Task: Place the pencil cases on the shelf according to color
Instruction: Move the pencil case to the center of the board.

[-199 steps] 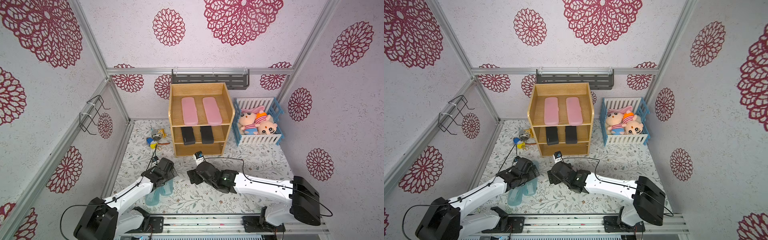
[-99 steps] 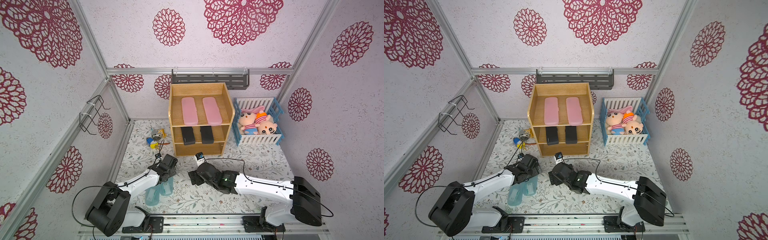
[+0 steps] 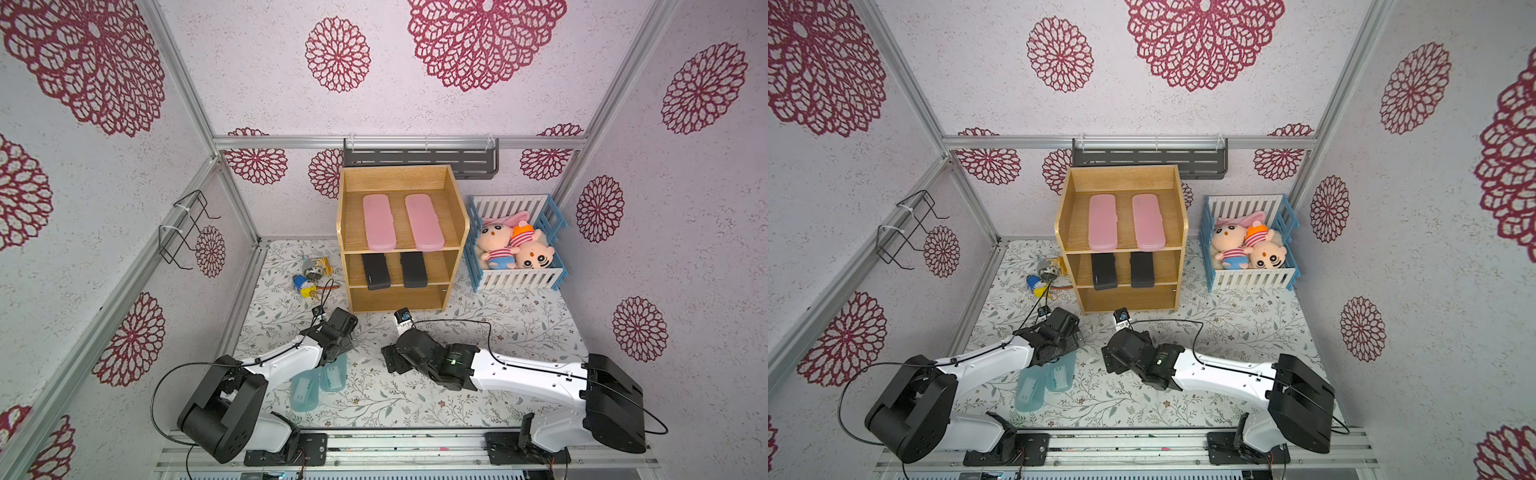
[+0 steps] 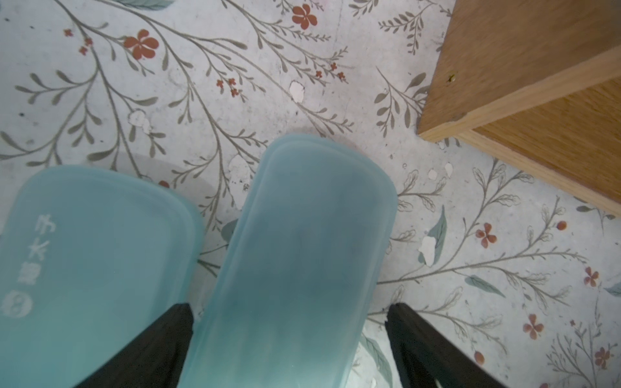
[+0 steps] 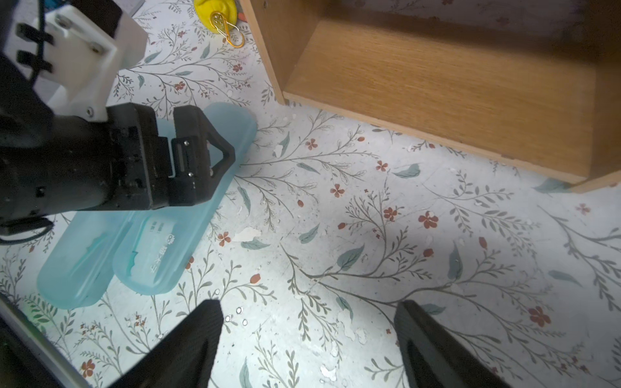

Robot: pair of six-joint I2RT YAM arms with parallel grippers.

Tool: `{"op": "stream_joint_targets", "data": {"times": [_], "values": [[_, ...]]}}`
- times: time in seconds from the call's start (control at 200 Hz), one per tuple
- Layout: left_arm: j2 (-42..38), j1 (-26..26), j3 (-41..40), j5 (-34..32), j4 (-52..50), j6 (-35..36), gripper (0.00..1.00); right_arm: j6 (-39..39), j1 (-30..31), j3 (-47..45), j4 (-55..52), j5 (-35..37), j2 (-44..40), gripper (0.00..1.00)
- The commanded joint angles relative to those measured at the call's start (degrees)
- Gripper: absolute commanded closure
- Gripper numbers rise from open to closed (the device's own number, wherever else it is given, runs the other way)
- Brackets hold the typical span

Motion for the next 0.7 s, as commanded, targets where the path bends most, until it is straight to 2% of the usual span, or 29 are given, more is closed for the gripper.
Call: {"op": "stream_joint_targets", "data": {"times": [0.0,0.145,0.445,0.57,0.695], "values": [[-0.12,-1.05,-0.84,1.36,0.66,0.41,0.03,0.97,0.38,-0.36,-0.14,2.17,-3.48,0.12],[2.81,-3.71,2.07,1.71,-0.34,-0.08,0.03,1.54,0.35,-1.31,-1.27,3.44,-5.05,0.12],[7.91,-11.14,6.91,1.39,-3.16,-6.42,0.03,2.27,0.33,-3.82,-4.61,7.11,-10.66,0.11],[6.13,-13.34,7.41,-1.3,-5.91,-8.99,0.03,2.77,0.35,-4.72,-5.76,7.62,-13.61,0.1],[2.03,-13.37,7.71,-5.06,-13.07,-9.21,0.03,3.42,0.37,-5.43,-6.17,7.34,-15.13,0.1]]}}
